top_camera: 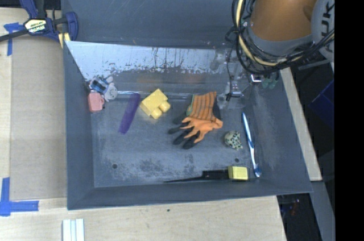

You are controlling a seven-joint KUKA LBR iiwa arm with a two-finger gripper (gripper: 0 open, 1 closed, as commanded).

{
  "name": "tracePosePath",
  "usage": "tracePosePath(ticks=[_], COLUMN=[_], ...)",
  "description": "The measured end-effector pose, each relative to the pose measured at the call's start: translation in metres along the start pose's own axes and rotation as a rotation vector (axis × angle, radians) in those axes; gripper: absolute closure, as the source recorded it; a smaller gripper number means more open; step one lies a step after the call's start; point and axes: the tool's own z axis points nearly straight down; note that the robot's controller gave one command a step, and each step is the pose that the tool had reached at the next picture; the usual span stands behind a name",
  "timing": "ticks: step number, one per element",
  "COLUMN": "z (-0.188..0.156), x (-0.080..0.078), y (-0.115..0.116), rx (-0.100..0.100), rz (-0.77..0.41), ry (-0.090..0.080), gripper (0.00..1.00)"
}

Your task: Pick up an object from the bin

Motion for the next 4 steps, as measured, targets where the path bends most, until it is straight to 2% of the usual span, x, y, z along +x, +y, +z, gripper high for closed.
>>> tracePosePath(ticks=[1, 2, 3, 4], z=[-0.003, 0.052, 0.087, 0.115], x=[-0.001, 0.000, 0.006, 0.002], y=[0.000, -0.001, 0.002, -0.001], rx=[0.000, 0.001, 0.003, 0.003], rz=[0.000, -0.119, -0.423, -0.642], ry=[-0.007, -0.010, -0.014, -0.007], gripper=[0.00, 0.00, 0.00, 0.00])
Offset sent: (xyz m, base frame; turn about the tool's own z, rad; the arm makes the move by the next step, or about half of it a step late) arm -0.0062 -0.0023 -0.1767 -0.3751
